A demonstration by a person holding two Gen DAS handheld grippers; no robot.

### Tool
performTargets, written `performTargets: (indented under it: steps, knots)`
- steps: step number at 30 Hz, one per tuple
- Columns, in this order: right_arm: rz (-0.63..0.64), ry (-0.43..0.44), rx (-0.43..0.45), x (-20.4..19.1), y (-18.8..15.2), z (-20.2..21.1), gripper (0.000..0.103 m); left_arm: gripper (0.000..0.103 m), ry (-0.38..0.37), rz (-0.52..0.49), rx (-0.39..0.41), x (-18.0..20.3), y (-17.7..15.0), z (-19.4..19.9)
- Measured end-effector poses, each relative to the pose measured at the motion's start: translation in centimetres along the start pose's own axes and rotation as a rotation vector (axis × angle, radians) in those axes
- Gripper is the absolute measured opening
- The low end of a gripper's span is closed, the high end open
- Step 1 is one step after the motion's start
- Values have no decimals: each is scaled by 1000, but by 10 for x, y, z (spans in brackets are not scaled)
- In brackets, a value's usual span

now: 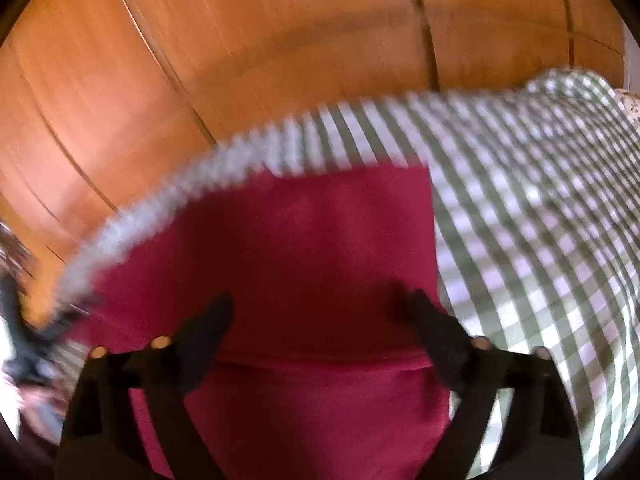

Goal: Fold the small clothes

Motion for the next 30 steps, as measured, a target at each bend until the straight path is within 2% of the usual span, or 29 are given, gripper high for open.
performTargets:
  steps: [1,2,4,5,6,7,8,9,10,13,17,19,21,24,26,28,30]
  knots:
    - [49,-22,60,-1,-5,-2,82,1,22,5,-21,-5,-1,-8]
    - [81,-37,83,-4,-9,-3,84,1,36,7,-39,-8,-3,-14]
    - [92,-54,106,-7,-14,-2,86,5,87,13,-86,-16,-10,-29]
    - [97,-56,113,-7,-15,-3,87,6,95,19,-84,-19,-13,-31]
    - [104,-61,118,-8,-17,-4,88,12,94,21,-72,-19,-15,-28]
    - [120,-77,122,-10,-19,-5,89,27,98,23,-63,-20,-15,-24]
    - [131,-89,121,-12,-19,-6,91,36,102,31,-52,-21,-16,-19]
    - [140,-99,121,-15,-20,-6,91,54,105,46,-34,-24,-16,-13]
    - [152,-113,123,-17,-22,-7,92,63,106,66,-10,-27,-16,-5]
    - [160,-130,126,-17,-18,-8,94,67,113,108,68,-37,-22,28]
    - [170,-148,125,-20,-18,-9,94,67,147,168,116,-66,-30,64]
    - [182,-178,123,-23,-17,-3,96,84,205,207,146,-90,-33,85]
    - [166,-192,136,-27,-17,9,98,86,254,266,180,-122,-34,111]
    - [136,-55,176,-49,-29,40,101,86,292,382,185,-173,-40,140]
    - [165,11,157,-67,-46,48,101,86,295,456,190,-202,-42,156]
    - [217,59,120,-86,-67,49,101,86,260,549,216,-235,-42,174]
    - [287,61,86,-102,-89,43,101,86,276,606,241,-259,-41,185]
Point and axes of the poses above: each gripper's, at about its wrist camera, not at the fingertips, and z roughly against the way its jaws point, x to its right, y to its top, the point moved 5 cm from there along -z, roughly the way its jaws point, and after that the axes turned 2 degrees about -y, right-handed, at the moved point
